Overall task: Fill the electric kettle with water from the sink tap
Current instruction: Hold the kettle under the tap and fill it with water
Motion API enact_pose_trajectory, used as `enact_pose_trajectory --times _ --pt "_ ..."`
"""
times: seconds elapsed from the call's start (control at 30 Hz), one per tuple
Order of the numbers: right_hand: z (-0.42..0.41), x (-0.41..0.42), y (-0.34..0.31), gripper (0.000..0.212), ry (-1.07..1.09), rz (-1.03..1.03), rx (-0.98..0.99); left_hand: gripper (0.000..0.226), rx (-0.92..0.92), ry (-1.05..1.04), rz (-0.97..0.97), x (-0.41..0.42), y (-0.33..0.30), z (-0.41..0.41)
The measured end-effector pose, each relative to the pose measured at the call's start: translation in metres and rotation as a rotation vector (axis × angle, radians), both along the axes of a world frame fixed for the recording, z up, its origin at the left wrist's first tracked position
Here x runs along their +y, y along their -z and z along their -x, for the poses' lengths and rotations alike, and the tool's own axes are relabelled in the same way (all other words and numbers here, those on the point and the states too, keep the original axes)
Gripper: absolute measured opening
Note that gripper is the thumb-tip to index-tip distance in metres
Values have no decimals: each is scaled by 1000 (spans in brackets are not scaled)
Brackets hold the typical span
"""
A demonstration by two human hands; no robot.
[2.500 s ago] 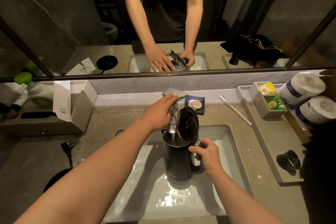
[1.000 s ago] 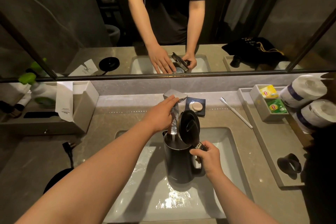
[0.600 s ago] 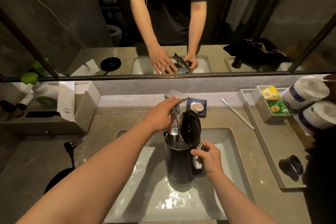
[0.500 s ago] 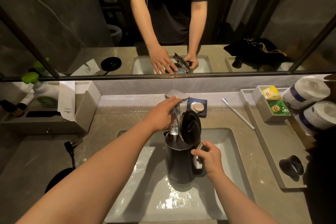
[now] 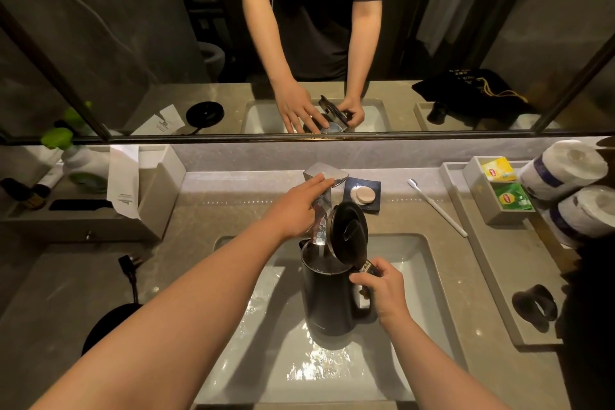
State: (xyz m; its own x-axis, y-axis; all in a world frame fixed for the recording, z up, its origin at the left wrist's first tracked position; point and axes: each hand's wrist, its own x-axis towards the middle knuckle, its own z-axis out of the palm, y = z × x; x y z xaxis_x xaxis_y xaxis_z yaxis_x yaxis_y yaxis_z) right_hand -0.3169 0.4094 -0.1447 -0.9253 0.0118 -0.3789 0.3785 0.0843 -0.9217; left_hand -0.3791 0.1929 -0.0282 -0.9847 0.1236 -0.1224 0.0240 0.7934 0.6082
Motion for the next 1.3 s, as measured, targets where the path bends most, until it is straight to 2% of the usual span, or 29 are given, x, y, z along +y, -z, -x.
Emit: enact_pose_trajectory --times 0.07,0.37,0.63,0.8,0.87,0.97,1.0,1.07,1.17,1.3 --pt "0 0 -1 25 -2 12 -3 69 1 7 -1 0 0 1" --pt "0 0 -1 24 -26 8 10 69 -1 6 -4 -1 2 2" --pt "5 1 1 34 -26 40 22 69 -10 11 -39 -2 4 4" --pt "7 3 0 37 -24 27 28 70 9 29 12 -1 3 3" --pt "7 5 -2 32 -31 31 30 70 30 73 104 -2 1 3" --pt "7 7 -5 24 -42 33 34 64 107 236 400 1 2 2" --pt "6 8 -7 22 -46 33 36 62 112 245 409 2 3 2" --pt "4 10 -9 23 -53 37 35 57 75 214 303 2 1 4" --pt "-2 14 -11 28 -59 48 27 53 1 50 4 3 -7 5" --pt "-15 23 -14 28 -56 68 36 37 183 -258 -378 14 -17 -26"
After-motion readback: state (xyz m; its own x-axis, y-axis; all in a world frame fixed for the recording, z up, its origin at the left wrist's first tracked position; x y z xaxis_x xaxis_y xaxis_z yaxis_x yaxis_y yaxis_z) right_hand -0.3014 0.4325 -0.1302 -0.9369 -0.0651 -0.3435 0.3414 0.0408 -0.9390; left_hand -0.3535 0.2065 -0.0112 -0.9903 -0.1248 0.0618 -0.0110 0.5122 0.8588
